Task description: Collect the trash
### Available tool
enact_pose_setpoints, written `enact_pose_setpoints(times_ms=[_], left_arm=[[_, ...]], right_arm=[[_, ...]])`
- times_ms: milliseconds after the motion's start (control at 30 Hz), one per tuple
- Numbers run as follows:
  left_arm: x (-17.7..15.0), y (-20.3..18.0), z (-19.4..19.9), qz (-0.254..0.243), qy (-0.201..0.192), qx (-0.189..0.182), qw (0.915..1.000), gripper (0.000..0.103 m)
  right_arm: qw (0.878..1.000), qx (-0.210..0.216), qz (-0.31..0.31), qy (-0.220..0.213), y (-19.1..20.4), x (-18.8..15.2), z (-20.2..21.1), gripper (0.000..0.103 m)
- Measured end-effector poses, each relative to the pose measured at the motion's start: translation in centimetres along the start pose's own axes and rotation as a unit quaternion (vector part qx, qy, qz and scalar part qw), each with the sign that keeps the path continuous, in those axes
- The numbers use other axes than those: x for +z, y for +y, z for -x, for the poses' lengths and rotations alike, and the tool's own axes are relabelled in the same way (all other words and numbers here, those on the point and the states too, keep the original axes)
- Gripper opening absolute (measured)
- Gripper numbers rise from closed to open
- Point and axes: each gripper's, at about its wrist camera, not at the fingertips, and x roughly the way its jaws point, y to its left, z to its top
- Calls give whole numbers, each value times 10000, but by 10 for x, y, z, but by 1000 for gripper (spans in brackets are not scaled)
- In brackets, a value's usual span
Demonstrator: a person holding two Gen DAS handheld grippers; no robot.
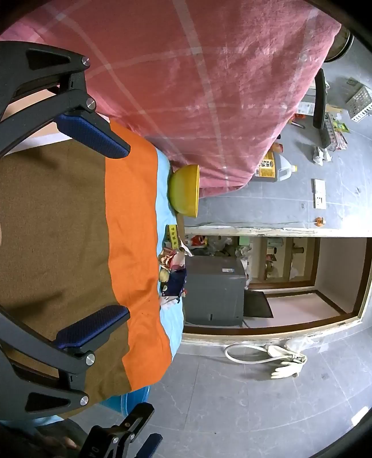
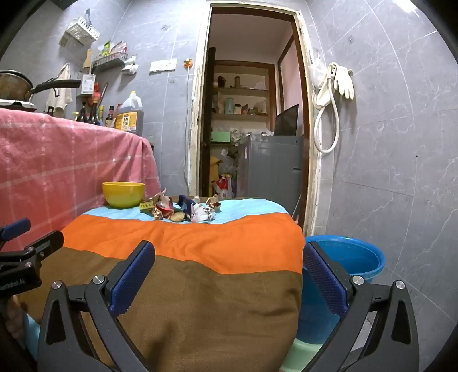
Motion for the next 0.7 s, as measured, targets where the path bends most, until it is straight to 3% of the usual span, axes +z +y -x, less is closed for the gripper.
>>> enact_pose_setpoints(times_ms=[700], left_arm=[[0, 0, 0, 4, 18, -8, 10000, 101]], right_arm=[[10000, -1, -15, 20, -1, -1, 0, 103]])
